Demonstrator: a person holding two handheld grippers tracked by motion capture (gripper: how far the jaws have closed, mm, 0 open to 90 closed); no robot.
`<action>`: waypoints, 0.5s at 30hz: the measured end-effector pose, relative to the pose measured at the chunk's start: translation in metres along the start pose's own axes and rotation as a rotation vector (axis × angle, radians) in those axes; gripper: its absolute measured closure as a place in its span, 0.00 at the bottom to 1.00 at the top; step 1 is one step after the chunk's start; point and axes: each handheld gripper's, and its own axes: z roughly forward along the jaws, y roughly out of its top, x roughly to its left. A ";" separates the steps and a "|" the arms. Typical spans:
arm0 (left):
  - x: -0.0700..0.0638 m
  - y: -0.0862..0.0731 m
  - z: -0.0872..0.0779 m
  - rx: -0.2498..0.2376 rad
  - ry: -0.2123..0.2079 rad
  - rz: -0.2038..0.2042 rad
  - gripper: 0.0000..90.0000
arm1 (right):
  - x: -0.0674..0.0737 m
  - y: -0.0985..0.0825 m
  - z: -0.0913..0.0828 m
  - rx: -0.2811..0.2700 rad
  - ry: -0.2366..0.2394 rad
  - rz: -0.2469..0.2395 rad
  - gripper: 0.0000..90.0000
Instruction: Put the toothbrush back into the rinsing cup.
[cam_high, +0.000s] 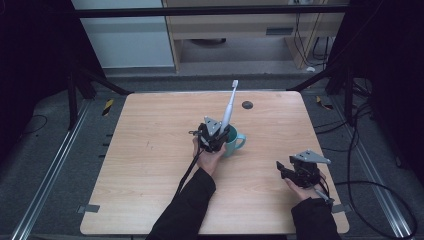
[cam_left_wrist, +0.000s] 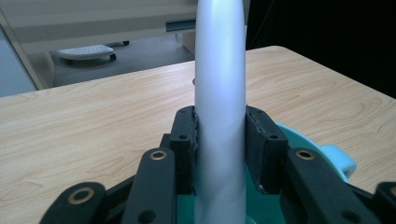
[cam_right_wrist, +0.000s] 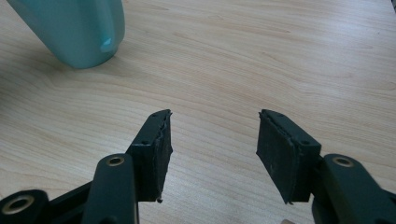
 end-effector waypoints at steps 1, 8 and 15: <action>0.000 -0.001 0.000 0.001 0.004 0.002 0.73 | 0.000 0.000 0.000 0.000 0.000 -0.003 0.50; -0.002 -0.007 0.001 0.001 0.008 0.004 0.73 | 0.000 0.000 0.000 0.000 0.001 -0.001 0.50; -0.004 -0.009 0.001 0.002 -0.015 0.001 0.71 | 0.000 0.000 0.000 0.000 -0.001 -0.002 0.49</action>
